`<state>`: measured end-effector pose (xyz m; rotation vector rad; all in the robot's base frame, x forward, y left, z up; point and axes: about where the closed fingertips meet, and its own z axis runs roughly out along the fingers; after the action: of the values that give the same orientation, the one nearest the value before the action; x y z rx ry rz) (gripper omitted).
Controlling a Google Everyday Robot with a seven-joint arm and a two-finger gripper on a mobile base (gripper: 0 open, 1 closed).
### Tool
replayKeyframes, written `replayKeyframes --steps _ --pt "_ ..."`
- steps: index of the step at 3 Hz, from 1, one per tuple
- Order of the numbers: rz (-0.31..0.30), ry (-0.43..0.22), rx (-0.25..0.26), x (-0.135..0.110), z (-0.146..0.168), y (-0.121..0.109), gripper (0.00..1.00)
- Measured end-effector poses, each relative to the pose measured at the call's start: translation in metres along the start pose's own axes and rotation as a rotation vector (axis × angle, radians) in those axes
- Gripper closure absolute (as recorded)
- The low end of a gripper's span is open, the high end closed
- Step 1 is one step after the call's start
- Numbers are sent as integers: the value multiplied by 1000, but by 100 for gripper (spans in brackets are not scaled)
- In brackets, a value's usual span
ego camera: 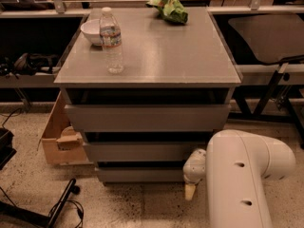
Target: Open bottom drawer
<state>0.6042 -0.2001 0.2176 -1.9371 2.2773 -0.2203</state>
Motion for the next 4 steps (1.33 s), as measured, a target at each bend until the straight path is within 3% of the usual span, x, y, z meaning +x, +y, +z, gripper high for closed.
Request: replayKeyframes --steps 1,3,4 --pt "12 1 -1 -9 21 -11 0" --pt "42 25 -33 -12 54 -10 41" --pt "42 25 -33 -12 49 -11 64"
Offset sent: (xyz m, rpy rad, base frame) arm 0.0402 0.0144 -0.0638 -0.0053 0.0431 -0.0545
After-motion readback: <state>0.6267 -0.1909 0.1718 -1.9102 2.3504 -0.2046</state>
